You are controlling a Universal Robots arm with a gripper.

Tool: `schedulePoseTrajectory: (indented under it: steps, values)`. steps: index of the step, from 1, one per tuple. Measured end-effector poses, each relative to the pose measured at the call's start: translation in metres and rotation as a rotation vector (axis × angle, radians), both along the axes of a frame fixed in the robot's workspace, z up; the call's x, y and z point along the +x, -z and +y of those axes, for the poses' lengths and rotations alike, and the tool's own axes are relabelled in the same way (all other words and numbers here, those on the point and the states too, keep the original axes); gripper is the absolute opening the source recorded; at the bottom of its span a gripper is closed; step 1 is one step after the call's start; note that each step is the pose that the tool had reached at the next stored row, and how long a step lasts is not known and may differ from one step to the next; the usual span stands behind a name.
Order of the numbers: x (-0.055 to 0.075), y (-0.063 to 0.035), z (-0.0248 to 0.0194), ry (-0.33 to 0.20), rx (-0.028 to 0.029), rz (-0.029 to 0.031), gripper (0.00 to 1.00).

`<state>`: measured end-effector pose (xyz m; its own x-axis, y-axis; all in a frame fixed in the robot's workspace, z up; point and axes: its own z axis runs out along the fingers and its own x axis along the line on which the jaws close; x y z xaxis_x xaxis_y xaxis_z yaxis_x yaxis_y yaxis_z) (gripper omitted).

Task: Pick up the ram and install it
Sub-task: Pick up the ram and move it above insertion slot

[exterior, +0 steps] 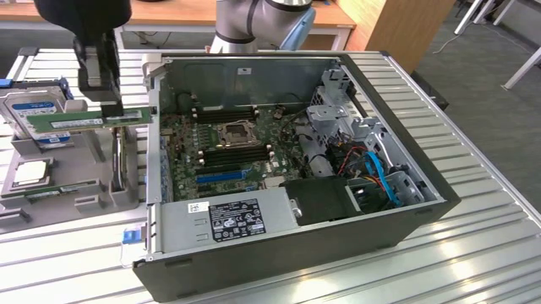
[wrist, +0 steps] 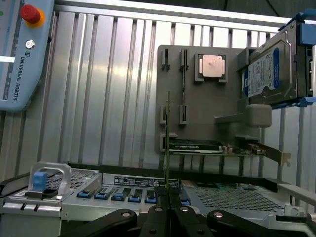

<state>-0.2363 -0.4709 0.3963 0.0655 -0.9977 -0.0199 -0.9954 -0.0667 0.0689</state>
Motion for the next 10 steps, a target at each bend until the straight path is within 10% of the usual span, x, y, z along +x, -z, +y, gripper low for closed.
schedulePoseTrajectory:
  steps: [10]
  values:
    - [0.034,0.0000,0.0000,-0.009,0.0000,-0.0001,0.11]
